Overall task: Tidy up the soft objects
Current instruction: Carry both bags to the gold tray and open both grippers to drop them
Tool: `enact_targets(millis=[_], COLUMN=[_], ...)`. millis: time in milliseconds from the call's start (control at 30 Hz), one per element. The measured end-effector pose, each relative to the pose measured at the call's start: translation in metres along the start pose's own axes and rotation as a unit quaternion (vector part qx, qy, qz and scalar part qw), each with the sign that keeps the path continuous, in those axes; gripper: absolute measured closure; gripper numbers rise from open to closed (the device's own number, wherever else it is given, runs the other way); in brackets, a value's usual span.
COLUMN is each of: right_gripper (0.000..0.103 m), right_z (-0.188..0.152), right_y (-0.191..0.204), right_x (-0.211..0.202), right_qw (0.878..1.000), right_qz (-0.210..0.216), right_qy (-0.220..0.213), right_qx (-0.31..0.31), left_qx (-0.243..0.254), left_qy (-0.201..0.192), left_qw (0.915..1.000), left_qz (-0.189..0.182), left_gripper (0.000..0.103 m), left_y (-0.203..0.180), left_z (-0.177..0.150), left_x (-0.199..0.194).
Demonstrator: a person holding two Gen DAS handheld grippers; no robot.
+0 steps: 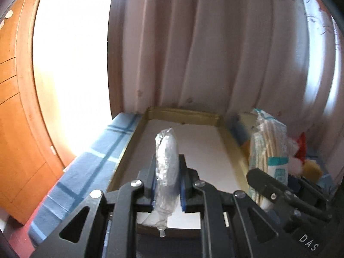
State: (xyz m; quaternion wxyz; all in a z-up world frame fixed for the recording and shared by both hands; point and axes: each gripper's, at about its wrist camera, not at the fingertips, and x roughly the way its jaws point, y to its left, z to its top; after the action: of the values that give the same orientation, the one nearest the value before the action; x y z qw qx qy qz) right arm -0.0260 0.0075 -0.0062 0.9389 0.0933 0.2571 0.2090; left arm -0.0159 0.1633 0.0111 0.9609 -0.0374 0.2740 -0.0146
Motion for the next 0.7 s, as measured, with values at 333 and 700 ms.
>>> enact_targets(millis=[333,700], right_gripper=[0.059,0.04], right_z=[0.005,0.02], right_y=[-0.003,-0.044], right_x=[0.057,0.027], right_qw=[0.995,0.997], right_qz=[0.054,0.027], right_qy=[0.077,-0.054], right_qx=[0.029,0.051], left_qx=[-0.011,-0.024], left_qy=[0.034,-0.02], left_qw=[0.9993,0.9983], left_qz=[0.014,0.049], left_gripper=[0.082,0.013], left_y=[0.016,0.027], left_z=[-0.007,-0.003], left_x=[0.026,0.014])
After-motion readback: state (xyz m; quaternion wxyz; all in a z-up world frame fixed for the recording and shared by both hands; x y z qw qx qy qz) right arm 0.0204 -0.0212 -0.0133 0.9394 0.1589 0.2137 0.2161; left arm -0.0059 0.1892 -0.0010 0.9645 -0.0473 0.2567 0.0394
